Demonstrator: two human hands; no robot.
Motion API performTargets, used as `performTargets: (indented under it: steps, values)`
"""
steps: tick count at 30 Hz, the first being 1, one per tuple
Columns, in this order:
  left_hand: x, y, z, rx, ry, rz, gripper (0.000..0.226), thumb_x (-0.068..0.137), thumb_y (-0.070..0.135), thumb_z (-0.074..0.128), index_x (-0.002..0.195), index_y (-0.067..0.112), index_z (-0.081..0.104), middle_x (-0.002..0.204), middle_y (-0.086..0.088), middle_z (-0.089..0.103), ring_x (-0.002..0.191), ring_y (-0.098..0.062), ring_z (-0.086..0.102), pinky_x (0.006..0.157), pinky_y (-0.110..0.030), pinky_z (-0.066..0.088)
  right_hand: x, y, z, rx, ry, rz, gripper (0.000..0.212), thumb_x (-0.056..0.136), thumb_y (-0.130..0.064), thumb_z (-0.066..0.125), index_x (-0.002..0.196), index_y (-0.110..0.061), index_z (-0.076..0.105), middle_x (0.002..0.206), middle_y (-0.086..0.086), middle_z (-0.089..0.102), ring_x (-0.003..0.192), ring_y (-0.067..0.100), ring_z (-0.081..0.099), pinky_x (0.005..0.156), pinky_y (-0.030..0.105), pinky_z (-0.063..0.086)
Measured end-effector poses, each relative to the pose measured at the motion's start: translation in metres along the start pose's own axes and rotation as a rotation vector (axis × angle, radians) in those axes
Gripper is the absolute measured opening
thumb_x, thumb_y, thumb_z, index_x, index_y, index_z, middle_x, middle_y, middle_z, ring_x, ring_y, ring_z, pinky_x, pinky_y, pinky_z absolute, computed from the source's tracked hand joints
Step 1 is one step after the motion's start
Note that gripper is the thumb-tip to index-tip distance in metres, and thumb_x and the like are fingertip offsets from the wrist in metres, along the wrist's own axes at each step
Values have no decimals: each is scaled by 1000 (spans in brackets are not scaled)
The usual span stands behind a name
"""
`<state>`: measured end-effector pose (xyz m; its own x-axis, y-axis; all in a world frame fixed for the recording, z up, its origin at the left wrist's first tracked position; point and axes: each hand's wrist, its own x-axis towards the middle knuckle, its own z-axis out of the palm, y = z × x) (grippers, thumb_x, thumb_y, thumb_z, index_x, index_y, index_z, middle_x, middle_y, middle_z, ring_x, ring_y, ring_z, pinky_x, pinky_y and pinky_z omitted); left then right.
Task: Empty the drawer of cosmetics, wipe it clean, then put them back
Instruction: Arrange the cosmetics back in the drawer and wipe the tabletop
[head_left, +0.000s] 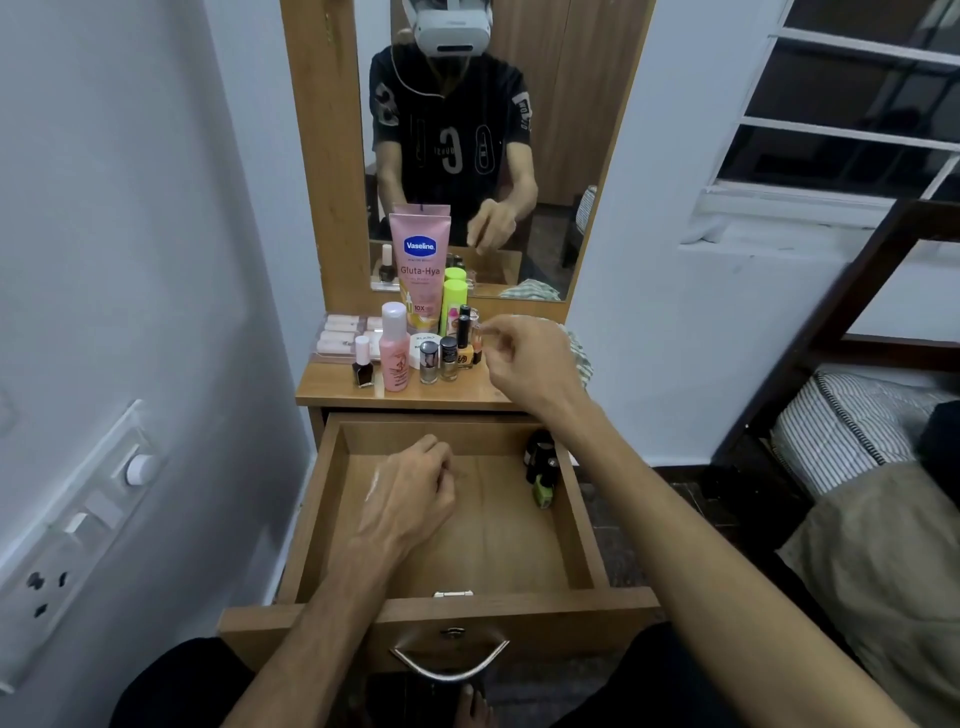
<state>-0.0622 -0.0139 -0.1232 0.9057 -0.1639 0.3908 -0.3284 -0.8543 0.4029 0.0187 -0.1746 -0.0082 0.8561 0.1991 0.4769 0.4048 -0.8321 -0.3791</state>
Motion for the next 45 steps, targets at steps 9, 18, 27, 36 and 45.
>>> performTargets:
  steps: [9, 18, 27, 36, 45]
  values:
    - [2, -4, 3, -6, -14, 1, 13, 93, 19, 52, 90, 18, 65, 95, 7, 60, 74, -10, 60, 67, -31, 55, 55, -10, 24, -118, -89, -64, 26, 99, -21, 62, 121, -12, 74, 106, 9, 72, 96, 23, 62, 77, 33, 44]
    - [2, -8, 6, -6, -14, 13, 12, 93, 19, 52, 92, 19, 64, 95, 8, 60, 74, -8, 59, 68, -28, 56, 59, -8, 18, -20, -82, -16, 17, 87, -16, 72, 100, -18, 83, 84, -2, 74, 78, 12, 65, 74, 35, 59]
    - [2, -7, 5, -17, -18, 11, 12, 92, 16, 54, 89, 17, 65, 94, 5, 62, 75, -10, 60, 70, -30, 56, 54, -5, 4, -3, -104, 38, 5, 84, -12, 78, 86, -11, 82, 72, -7, 67, 74, 11, 65, 76, 37, 62]
    - [3, -4, 3, -2, -25, 9, 11, 90, 14, 55, 86, 16, 65, 91, 5, 62, 75, -13, 61, 69, -33, 56, 2, 12, -53, 7, -154, 128, 10, 79, -24, 82, 70, -20, 80, 59, -18, 64, 59, -7, 60, 50, 5, 36]
    - [0, -2, 0, 23, -16, 22, 11, 89, 14, 55, 86, 15, 65, 89, 2, 64, 74, -15, 61, 67, -33, 55, -81, 35, -49, -6, -346, 287, 12, 74, -23, 85, 64, -20, 79, 54, -13, 68, 55, -1, 64, 59, 16, 52]
